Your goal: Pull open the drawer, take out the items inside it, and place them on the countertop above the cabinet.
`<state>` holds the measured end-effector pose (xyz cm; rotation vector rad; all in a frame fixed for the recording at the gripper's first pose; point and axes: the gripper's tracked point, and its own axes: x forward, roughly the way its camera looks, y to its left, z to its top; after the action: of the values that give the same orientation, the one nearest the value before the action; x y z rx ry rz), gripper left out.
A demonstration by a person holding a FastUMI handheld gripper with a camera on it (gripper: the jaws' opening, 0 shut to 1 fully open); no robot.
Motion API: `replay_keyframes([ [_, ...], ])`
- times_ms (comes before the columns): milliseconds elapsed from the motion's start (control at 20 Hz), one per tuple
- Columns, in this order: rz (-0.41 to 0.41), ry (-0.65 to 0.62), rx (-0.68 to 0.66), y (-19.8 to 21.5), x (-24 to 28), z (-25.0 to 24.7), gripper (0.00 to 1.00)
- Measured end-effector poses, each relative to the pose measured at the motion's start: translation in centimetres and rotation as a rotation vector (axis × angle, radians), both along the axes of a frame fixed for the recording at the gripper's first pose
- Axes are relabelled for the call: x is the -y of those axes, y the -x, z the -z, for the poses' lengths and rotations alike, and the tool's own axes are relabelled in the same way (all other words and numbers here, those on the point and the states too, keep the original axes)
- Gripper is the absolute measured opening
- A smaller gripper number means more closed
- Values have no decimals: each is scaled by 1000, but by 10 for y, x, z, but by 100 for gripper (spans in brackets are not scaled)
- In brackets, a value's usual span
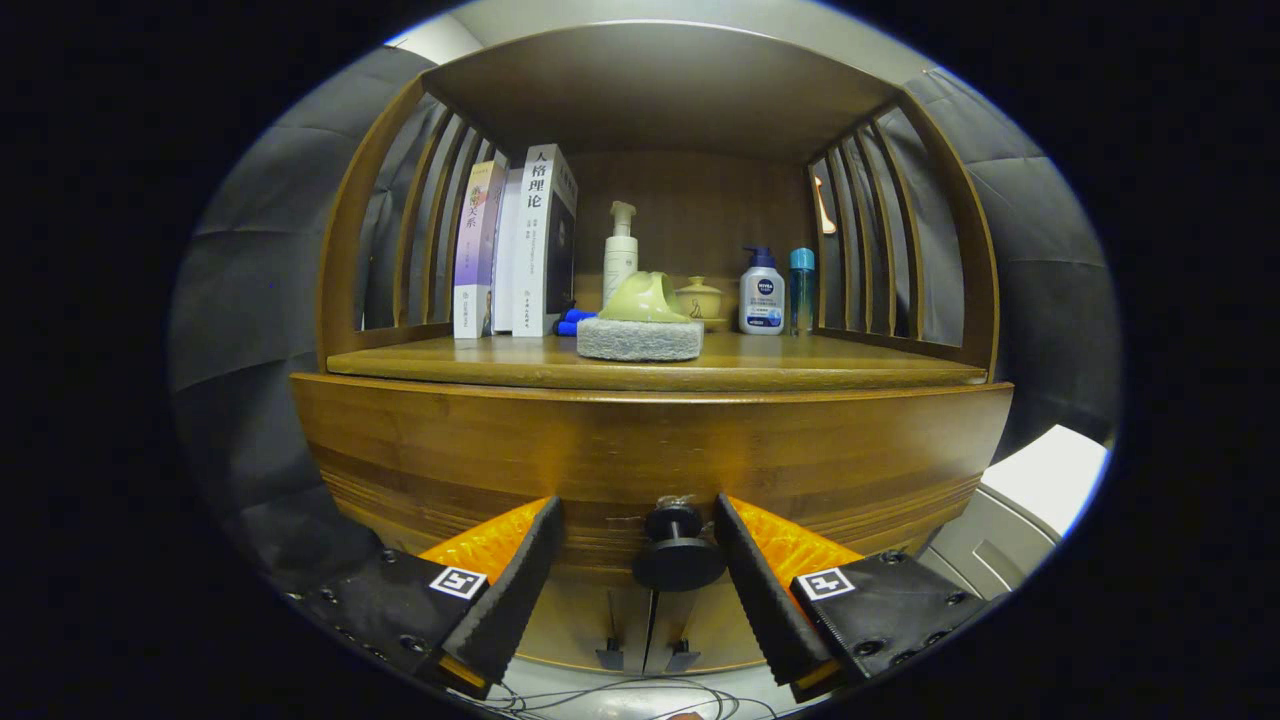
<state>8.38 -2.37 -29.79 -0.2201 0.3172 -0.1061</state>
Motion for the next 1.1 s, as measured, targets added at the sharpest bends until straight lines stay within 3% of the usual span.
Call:
replay_keyframes([
  [450,10,6,17,-18,1,1,97],
  [600,-37,-2,0,-11,-6,-9,98],
  [1100,-141,-55,310,65,-45,-203,98],
])
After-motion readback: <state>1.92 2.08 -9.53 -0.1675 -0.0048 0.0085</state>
